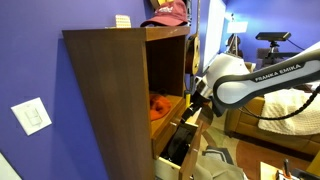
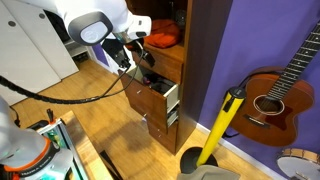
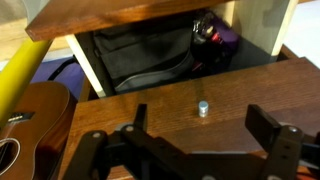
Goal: Close the first, second and third top drawers
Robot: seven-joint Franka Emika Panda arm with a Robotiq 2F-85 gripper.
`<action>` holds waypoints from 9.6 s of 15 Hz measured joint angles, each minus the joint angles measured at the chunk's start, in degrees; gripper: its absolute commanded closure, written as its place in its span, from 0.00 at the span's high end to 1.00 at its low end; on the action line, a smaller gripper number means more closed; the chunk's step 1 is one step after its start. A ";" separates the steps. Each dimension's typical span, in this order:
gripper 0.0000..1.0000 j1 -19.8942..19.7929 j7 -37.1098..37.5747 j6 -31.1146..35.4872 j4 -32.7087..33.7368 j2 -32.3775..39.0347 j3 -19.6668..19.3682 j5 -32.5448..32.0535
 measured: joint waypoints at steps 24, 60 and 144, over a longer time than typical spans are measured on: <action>1.00 -4.21 -1.74 3.05 -12.22 2.96 -0.23 -6.02; 1.00 -5.39 0.20 1.23 -7.58 13.23 0.89 -0.94; 1.00 -17.86 -5.19 -20.81 -8.91 -5.72 4.31 -14.20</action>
